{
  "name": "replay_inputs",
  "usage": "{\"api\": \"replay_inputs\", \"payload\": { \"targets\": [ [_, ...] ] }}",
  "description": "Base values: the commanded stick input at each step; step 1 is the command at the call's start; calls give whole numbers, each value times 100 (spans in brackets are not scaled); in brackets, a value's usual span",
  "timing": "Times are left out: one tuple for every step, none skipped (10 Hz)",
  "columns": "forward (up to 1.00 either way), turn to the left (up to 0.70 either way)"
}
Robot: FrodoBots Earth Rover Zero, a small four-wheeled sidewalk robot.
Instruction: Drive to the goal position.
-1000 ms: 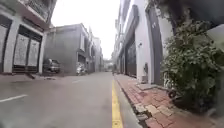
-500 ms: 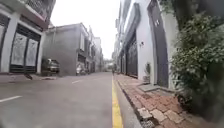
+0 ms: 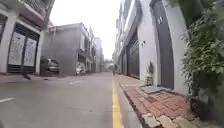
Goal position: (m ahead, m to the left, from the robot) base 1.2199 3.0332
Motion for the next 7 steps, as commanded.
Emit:
{"api": "replay_inputs", "payload": {
  "targets": [
    [47,1],
    [47,1],
    [47,1],
    [47,1],
    [47,1],
    [47,1],
    [47,1]
  ]
}}
